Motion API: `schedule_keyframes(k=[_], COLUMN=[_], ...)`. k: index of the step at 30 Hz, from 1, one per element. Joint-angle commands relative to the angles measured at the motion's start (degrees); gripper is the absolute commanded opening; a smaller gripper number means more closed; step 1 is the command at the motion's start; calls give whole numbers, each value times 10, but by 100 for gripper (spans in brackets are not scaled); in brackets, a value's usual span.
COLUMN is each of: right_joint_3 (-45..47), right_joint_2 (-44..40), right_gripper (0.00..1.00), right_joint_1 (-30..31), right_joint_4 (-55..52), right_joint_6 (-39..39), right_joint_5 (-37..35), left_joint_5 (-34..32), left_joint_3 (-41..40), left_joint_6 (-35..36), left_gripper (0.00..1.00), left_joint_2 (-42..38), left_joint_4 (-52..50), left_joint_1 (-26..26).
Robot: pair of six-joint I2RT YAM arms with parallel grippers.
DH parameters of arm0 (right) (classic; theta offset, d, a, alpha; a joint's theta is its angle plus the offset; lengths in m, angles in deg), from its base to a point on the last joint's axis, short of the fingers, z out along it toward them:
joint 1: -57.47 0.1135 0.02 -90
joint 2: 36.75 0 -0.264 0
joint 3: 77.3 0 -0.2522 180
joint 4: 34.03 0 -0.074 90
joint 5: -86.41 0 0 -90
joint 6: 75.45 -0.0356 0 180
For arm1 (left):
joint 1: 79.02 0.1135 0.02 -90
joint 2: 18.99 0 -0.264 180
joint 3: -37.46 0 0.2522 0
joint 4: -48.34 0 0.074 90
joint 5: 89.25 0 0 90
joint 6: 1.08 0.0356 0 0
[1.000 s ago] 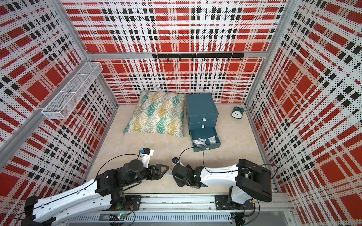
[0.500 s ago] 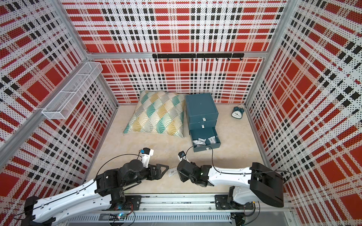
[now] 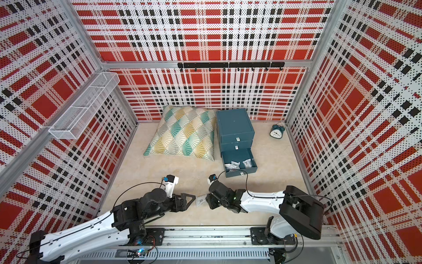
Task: Place the cookies into the drawer by color
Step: Pick up the cookie at the center of the board.
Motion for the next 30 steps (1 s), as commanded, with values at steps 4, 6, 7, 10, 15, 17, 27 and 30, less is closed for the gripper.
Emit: schedule_keyframes(k=[4, 6, 7, 10, 15, 17, 27, 30], right_joint_3=[-13, -17, -20, -18, -13, -11, 0, 0], right_joint_2=[39, 48, 50, 48, 38, 30, -53, -99], right_gripper=[36, 34, 31, 25, 13, 7, 0, 0], right_joint_1=[-9, -9, -9, -9, -9, -9, -9, -10], right_joint_4=[25, 19, 15, 18, 25, 29, 3, -19], right_joint_6=[-22, -25, -26, -30, -34, -33, -37, -36], right_joint_5=[24, 20, 16, 11, 7, 5, -44, -69], left_joint_5=[17, 23, 22, 10, 11, 14, 20, 18], left_joint_3=[-45, -58, -64, -84, -120, -127, -94, -74], left_joint_6=[-25, -30, -32, -36, -48, -50, -19, -4], left_gripper=[54, 47, 43, 38, 38, 38, 50, 62], left_joint_2=[14, 29, 38, 57, 72, 72, 24, 6], left_joint_4=[34, 55, 64, 83, 137, 156, 179, 183], left_joint_1=[2, 0, -1, -1, 4, 7, 12, 12])
